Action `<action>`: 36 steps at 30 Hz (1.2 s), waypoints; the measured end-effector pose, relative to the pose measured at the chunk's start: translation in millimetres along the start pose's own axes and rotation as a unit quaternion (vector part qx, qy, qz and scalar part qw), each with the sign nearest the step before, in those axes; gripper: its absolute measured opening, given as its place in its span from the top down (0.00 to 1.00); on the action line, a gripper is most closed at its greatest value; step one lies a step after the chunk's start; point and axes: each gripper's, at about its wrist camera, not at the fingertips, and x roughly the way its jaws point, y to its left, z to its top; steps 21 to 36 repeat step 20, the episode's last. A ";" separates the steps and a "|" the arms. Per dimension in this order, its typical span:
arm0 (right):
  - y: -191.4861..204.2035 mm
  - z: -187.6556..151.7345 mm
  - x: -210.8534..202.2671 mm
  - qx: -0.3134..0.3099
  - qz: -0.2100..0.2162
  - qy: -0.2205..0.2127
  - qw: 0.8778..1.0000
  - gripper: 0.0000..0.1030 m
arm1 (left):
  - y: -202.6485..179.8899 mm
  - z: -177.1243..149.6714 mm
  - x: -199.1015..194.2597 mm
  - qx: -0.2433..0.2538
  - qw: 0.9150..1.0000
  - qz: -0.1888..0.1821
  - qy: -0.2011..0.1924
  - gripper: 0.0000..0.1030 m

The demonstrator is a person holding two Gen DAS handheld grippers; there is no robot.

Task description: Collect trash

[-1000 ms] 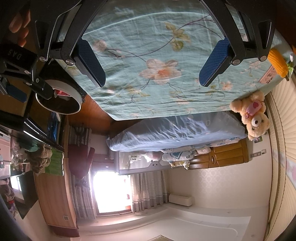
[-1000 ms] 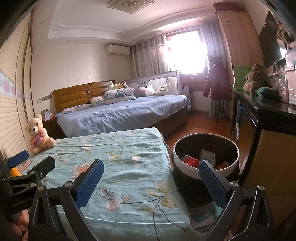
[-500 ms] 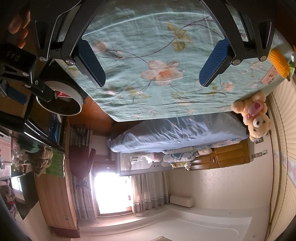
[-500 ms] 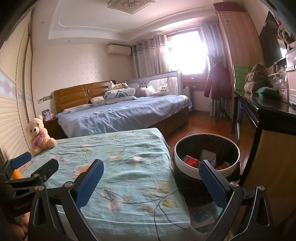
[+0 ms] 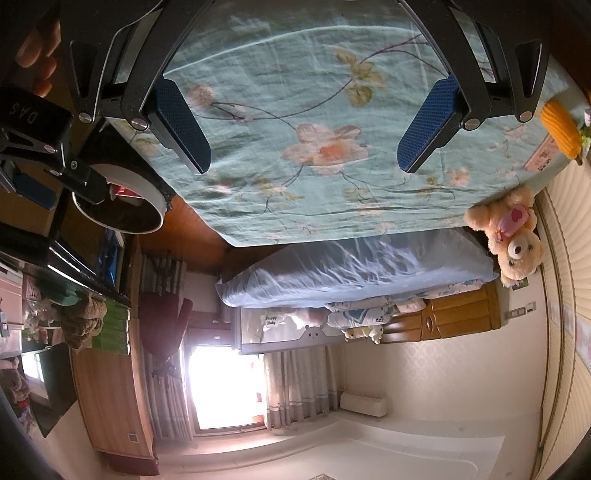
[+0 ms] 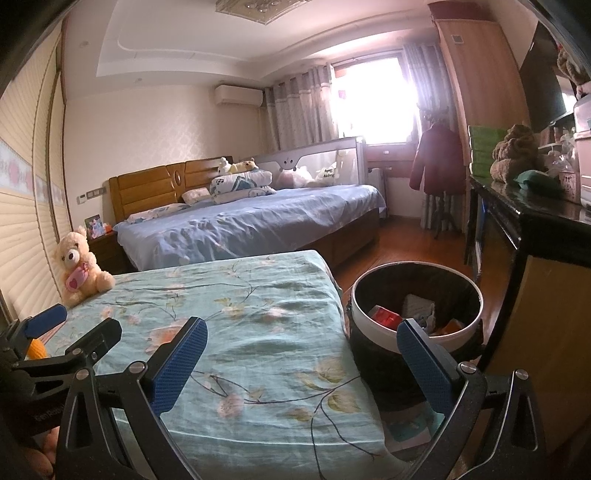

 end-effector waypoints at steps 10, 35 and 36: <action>-4.9 -2.2 8.4 0.006 0.001 0.017 1.000 0.00 | 2.6 -4.6 5.3 -0.004 1.000 -0.004 0.010 0.00; -5.7 -0.4 22.1 0.007 0.001 0.041 0.999 0.00 | 5.5 -5.4 12.8 -0.007 1.000 -0.003 0.025 0.00; -5.7 -0.4 22.1 0.007 0.001 0.041 0.999 0.00 | 5.5 -5.4 12.8 -0.007 1.000 -0.003 0.025 0.00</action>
